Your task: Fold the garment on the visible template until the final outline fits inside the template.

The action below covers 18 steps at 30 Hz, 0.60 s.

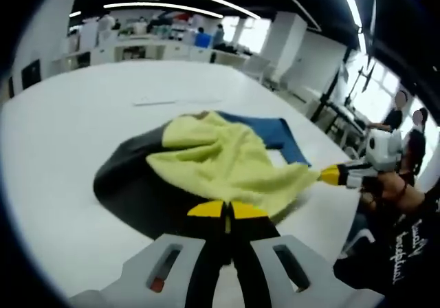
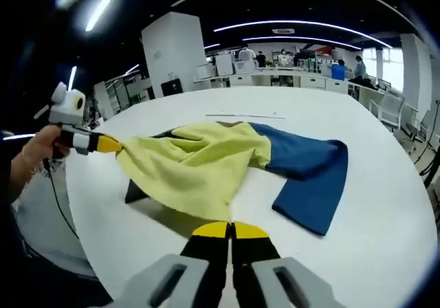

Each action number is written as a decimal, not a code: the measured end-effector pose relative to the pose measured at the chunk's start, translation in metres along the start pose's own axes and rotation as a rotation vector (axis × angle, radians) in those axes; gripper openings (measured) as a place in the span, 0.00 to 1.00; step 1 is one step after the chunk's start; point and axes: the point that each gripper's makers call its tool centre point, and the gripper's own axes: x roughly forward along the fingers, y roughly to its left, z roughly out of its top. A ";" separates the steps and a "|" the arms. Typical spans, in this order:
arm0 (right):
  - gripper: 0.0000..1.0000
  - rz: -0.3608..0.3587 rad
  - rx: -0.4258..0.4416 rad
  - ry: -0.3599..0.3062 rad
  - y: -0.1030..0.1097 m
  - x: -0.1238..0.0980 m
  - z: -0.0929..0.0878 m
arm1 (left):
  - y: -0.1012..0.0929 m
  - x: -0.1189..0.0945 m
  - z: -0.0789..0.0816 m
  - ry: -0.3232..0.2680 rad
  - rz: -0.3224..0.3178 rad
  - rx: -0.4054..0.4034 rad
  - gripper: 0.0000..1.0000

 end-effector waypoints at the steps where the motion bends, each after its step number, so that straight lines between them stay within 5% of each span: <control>1: 0.00 0.000 -0.002 0.007 0.000 0.001 -0.003 | -0.003 0.004 0.003 -0.005 -0.009 0.000 0.00; 10: 0.00 -0.007 -0.022 0.085 0.002 0.009 -0.030 | -0.029 0.041 0.030 -0.014 -0.077 0.011 0.00; 18: 0.00 -0.004 0.032 0.110 0.000 0.010 -0.042 | -0.041 0.085 0.027 0.040 -0.105 0.021 0.00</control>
